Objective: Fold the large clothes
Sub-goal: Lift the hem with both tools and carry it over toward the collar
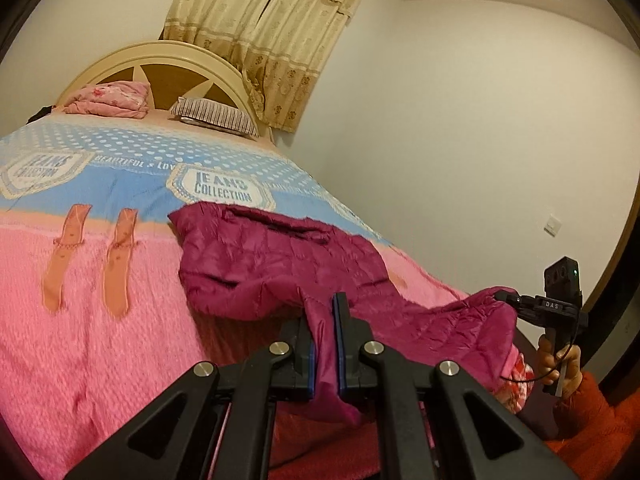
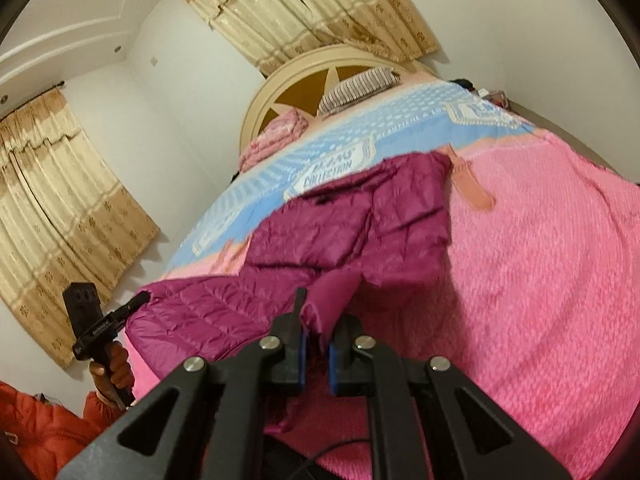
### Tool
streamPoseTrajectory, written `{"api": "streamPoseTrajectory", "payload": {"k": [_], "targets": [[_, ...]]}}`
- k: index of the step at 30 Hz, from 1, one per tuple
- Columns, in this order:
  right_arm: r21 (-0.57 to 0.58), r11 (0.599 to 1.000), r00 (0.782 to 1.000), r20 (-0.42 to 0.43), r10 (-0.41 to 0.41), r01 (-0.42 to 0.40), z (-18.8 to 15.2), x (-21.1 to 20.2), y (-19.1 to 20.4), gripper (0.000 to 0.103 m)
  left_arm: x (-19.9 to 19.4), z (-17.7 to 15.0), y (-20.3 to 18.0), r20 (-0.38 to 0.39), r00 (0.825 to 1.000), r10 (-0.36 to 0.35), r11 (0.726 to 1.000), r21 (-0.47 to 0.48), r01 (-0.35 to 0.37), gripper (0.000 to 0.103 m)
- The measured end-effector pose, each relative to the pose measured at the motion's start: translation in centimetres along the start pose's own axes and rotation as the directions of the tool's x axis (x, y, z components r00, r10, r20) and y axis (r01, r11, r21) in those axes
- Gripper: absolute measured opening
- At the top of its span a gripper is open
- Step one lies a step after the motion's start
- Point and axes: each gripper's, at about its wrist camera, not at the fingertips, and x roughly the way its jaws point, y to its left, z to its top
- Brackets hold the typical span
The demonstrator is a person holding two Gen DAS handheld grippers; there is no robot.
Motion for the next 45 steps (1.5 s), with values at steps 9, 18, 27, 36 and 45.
{"api": "streamPoseTrajectory", "payload": {"k": [9,18,27,36,45], "targets": [[0.006,1.000,0.998,0.063,-0.024,0.024,4.4,1.3,-0.3,0.011,2.4,3.8,1.4,0.012,0.999,0.047,0.999,-0.013,-0.047,0.006],[-0.003,0.994,0.989,0.100,-0.109,0.110,9.7,5.1,-0.8,0.010,7.4,8.7,4.3,0.000,0.994,0.111,0.991,-0.074,-0.111,0.007],[-0.032,0.972,0.966,0.124,-0.229,0.234,17.2,13.1,-2.9,0.010,17.4,13.6,9.3,-0.063,0.962,0.266,0.953,-0.129,-0.272,0.007],[0.048,0.923,0.922,0.058,-0.384,0.382,19.9,24.4,-9.6,0.010,28.6,13.5,15.9,-0.187,0.901,0.392,0.886,-0.187,-0.425,0.006],[0.049,0.880,0.881,0.006,-0.473,0.473,18.2,31.2,-13.3,0.019,33.3,10.2,19.4,-0.274,0.864,0.422,0.857,-0.192,-0.479,0.011]]}}
